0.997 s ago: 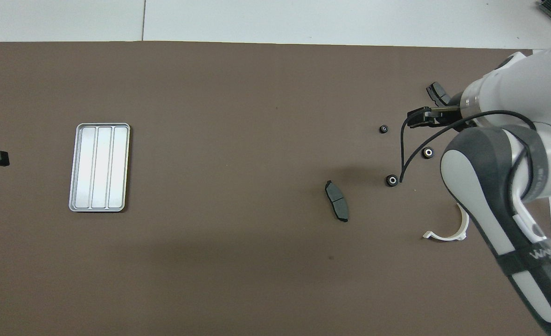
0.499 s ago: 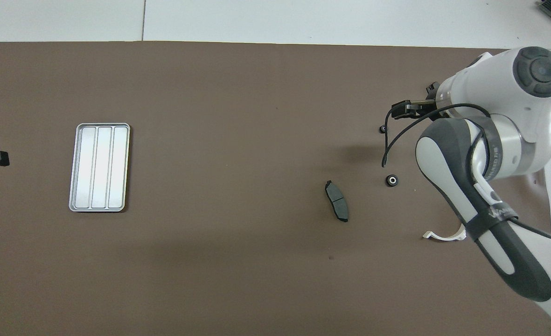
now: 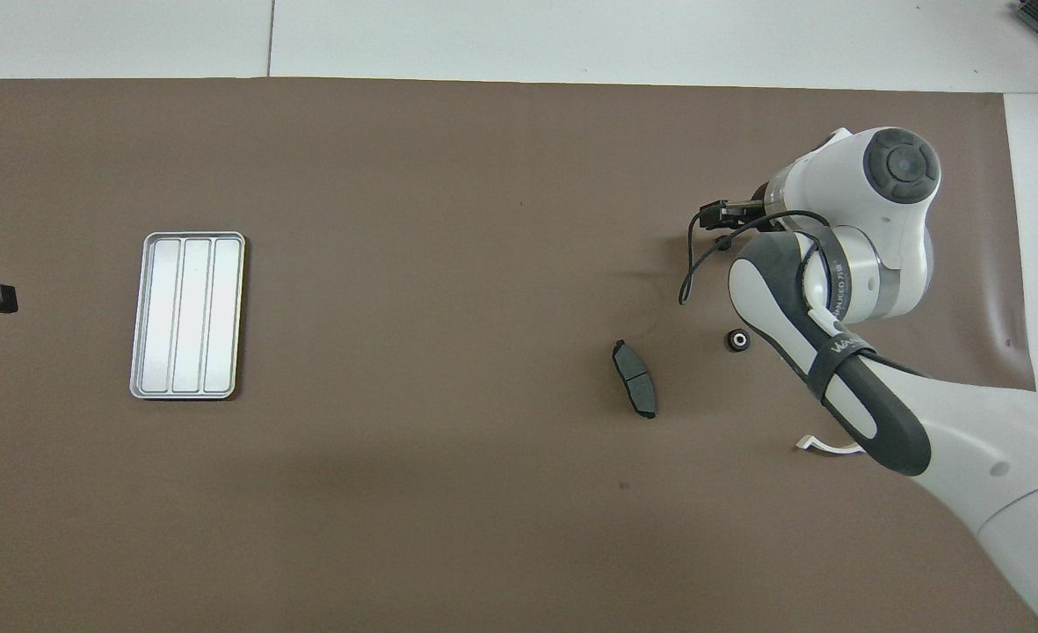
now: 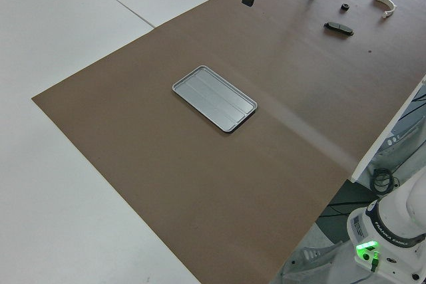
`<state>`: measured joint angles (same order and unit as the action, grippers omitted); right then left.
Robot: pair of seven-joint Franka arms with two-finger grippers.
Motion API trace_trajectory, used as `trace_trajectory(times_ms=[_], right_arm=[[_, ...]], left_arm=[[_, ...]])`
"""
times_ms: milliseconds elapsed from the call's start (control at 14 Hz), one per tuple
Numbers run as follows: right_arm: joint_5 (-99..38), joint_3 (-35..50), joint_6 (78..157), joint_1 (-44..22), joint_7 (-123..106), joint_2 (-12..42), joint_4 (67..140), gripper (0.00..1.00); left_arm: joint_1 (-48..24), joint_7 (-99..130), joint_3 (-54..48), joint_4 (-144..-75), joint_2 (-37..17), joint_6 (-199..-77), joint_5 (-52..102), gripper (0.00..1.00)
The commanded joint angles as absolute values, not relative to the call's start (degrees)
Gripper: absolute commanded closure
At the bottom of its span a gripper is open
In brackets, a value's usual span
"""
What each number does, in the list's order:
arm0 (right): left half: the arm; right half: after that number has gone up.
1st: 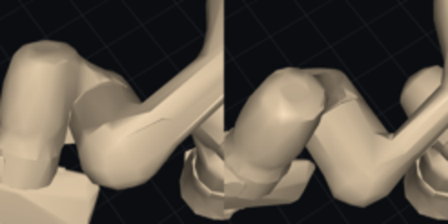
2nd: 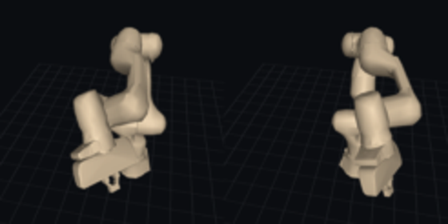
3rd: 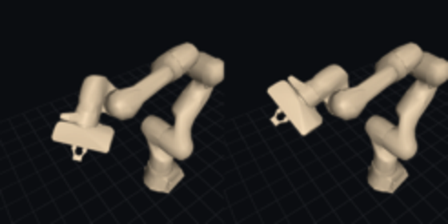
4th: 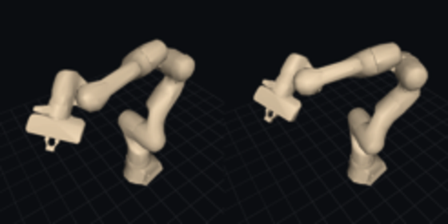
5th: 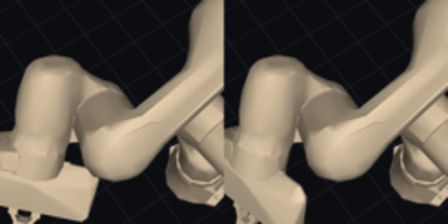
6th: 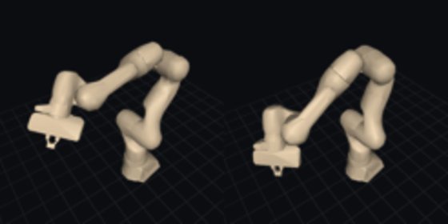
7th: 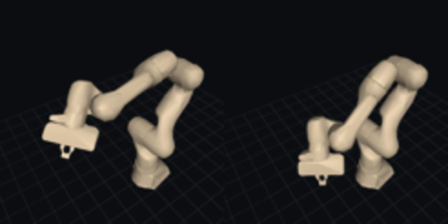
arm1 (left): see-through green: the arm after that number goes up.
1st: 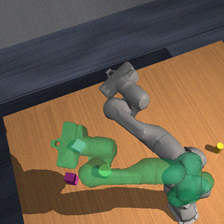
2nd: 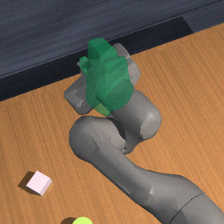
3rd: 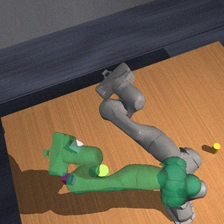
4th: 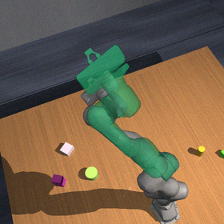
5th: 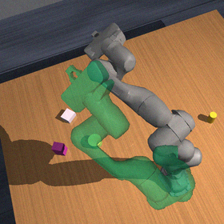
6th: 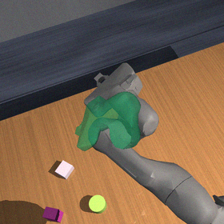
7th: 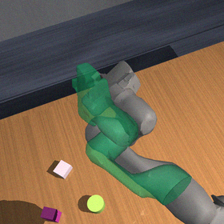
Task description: Pick bearing gear from pile to tray
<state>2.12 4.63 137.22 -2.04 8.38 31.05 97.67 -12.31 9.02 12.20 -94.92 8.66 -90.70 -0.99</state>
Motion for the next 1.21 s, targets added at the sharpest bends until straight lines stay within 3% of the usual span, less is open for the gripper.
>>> trace_trajectory(times_ms=[0, 427, 712, 1140], right_arm=[[2.55, 4.83, 138.42, -2.11, 7.47, 31.29, 98.43, 0.07], [2.55, 4.75, 137.64, -3.25, 7.47, 31.11, 98.79, 0.38], [2.64, 4.75, 137.20, -3.25, 7.47, 30.24, 99.75, 0.71], [2.64, 4.75, 136.49, -3.25, 7.47, 27.33, 102.83, 0.92]], left_arm=[[-12.48, 9.58, 12.04, -95.19, 9.05, -90.18, -2.20, 0.00], [-12.74, 9.75, 11.43, -95.10, 9.05, -90.18, -2.20, 0.00], [-12.74, 9.49, 11.43, -95.36, 9.14, -91.40, -2.11, 0.00], [-12.92, 5.89, 11.08, -95.63, 8.79, -92.64, -1.85, 0.00]])
